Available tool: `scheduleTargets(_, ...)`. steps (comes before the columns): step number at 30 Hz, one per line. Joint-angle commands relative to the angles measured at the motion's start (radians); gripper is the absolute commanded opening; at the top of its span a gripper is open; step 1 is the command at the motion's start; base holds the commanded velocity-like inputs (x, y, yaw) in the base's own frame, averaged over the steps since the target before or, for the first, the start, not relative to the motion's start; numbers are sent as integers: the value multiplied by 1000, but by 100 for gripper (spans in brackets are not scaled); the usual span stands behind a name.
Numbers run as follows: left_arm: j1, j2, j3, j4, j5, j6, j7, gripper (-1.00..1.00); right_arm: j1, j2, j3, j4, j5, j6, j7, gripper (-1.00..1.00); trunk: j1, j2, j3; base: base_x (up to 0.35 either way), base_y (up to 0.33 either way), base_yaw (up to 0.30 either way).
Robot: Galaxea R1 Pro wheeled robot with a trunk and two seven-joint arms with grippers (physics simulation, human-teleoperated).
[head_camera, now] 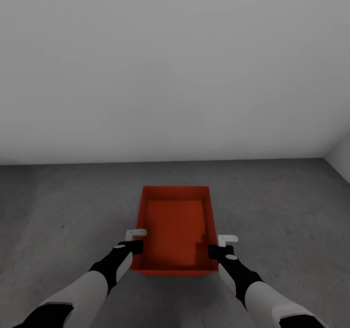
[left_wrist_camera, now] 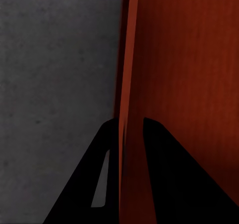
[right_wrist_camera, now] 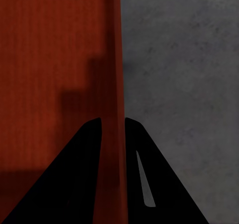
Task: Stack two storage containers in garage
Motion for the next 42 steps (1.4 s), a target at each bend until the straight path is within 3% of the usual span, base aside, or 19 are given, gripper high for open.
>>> scheduleTargets(1,0,-1,20,-6,-18,-5,34,-100,0,0,-21,3,-14,-1,-8,-100,0,0,-1,0,12,0)
scheduleTargets(42,0,-3,18,-4,-16,-3,33,-100,0,-1,-23,2,-15,-3,-8,-100,0,0,-1,0,1,0)
